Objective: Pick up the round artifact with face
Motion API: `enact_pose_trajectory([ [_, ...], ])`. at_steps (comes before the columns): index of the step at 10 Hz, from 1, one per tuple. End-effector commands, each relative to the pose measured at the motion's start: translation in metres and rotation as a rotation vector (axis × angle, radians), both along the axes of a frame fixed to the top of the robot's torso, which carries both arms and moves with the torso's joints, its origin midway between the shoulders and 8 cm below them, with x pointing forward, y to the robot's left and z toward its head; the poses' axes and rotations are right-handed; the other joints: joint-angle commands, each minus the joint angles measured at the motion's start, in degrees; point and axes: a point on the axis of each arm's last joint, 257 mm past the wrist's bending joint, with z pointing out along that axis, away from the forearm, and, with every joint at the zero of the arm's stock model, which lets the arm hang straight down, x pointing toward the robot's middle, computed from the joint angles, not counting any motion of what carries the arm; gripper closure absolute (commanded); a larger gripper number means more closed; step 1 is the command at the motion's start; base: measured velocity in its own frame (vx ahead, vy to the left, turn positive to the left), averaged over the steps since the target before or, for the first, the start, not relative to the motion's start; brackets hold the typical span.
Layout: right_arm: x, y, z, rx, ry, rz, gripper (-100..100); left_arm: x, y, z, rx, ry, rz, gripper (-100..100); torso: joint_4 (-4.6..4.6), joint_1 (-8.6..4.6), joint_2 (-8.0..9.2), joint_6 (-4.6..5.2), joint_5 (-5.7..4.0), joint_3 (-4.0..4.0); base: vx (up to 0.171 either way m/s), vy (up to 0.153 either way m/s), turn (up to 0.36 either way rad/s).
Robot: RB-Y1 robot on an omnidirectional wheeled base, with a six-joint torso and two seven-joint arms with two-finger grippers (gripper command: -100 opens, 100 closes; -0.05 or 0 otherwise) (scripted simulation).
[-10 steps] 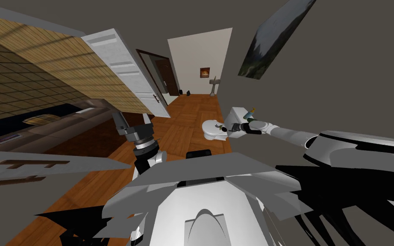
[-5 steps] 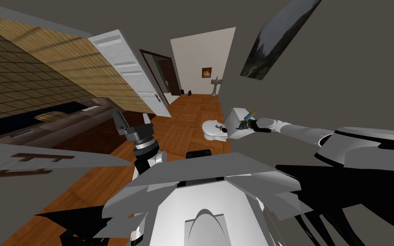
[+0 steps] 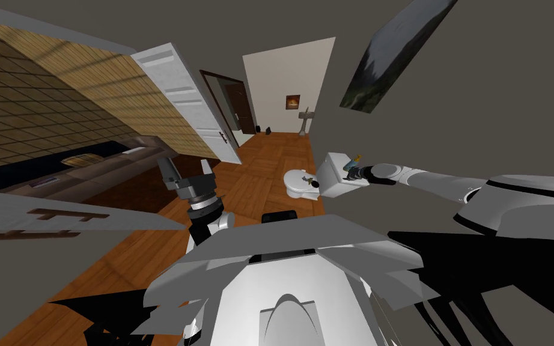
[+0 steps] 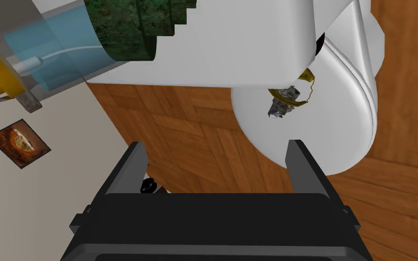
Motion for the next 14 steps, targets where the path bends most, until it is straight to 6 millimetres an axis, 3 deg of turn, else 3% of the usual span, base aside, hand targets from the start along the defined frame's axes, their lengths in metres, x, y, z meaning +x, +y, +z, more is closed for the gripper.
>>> enact_pose_trajectory([
  [1,-0.009,-0.027,0.012,-0.069,0.006,-0.021,-100,0.000,0.000,0.000,0.000,0.000,0.000,0,0.00,0.00,0.00,0.00,0.00,0.00,0.011,-0.106,0.076],
  [2,-0.009,-0.027,0.012,-0.069,0.006,-0.021,-100,0.000,0.000,0.000,0.000,0.000,0.000,0,0.00,-0.11,-0.02,0.03,-0.03,-0.01,0.010,-0.084,0.014],
  [4,-0.020,-0.046,0.014,-0.113,0.024,-0.038,-100,0.000,0.000,0.000,0.000,0.000,0.000,0,-0.02,0.02,-0.05,0.01,-0.01,-0.03,0.018,-0.059,0.044],
  [6,-0.021,-0.046,0.012,-0.112,0.026,-0.041,-100,0.000,0.000,0.000,0.000,0.000,0.000,0,-0.03,0.03,-0.12,0.01,-0.01,-0.07,0.022,-0.049,0.022],
  [7,-0.021,-0.047,0.012,-0.114,0.029,-0.040,0,0.000,0.000,0.000,0.000,0.000,0.000,0,-0.03,0.14,-0.08,0.01,0.00,-0.05,0.002,-0.006,0.000],
  [8,-0.014,-0.032,0.007,-0.101,0.031,0.007,-100,0.000,0.000,0.000,0.000,0.000,0.000,0,-0.02,0.24,-0.04,0.01,0.03,-0.03,0.131,-0.010,-0.315],
  [14,0.000,0.000,0.000,-0.092,0.038,0.121,-100,0.000,0.000,0.000,0.000,0.000,0.000,0,-0.12,0.28,-0.50,0.05,0.04,-0.29,0.150,0.016,-0.252],
])
